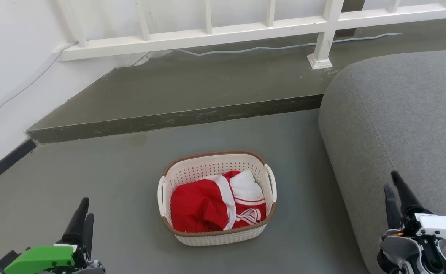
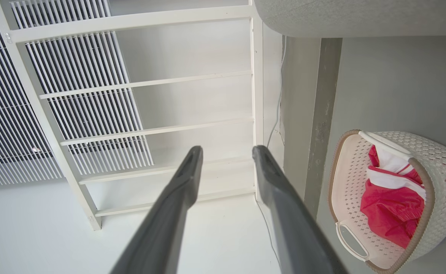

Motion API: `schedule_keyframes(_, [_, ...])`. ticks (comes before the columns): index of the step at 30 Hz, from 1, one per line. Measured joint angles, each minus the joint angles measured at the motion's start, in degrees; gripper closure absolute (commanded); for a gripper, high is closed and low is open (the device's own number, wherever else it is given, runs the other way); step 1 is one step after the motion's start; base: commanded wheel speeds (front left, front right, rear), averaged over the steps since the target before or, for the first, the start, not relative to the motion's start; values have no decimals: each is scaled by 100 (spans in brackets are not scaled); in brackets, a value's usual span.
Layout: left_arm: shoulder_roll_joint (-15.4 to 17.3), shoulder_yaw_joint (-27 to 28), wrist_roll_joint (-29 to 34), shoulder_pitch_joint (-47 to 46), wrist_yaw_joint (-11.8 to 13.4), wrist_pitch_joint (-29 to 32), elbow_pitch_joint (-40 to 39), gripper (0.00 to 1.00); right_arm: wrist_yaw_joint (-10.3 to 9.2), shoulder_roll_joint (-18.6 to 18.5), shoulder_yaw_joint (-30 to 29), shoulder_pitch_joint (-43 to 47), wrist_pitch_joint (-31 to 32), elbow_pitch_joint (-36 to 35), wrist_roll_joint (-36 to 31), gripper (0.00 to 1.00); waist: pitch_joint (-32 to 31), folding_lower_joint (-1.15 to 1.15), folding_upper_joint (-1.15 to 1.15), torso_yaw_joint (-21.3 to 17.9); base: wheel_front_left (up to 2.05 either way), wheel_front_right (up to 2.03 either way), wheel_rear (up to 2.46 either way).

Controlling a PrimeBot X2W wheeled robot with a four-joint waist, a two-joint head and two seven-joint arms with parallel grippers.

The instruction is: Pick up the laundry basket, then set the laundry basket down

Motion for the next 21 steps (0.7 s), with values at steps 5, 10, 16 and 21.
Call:
schedule_keyframes(5, [1, -40, 0, 0, 0, -8, -36, 0, 0, 0, 26, 0, -34, -23, -10, 0, -5, 0, 0, -3, 0, 0, 0])
schedule_keyframes(10, [2, -99, 0, -1, 0, -62, -107, 0, 0, -1, 59, -1, -103, -41, -56, 0, -13, 0, 0, -8, 0, 0, 0])
schedule_keyframes(16, [3, -162, 0, -2, 0, -127, -174, 0, 0, -5, 111, -1, -208, -78, -134, 0, -24, 0, 0, -12, 0, 0, 0])
schedule_keyframes(21, [5, -237, 1, -4, 0, -178, -280, 0, 0, -35, 198, -7, -303, -120, -344, 0, -33, 0, 0, -14, 0, 0, 0])
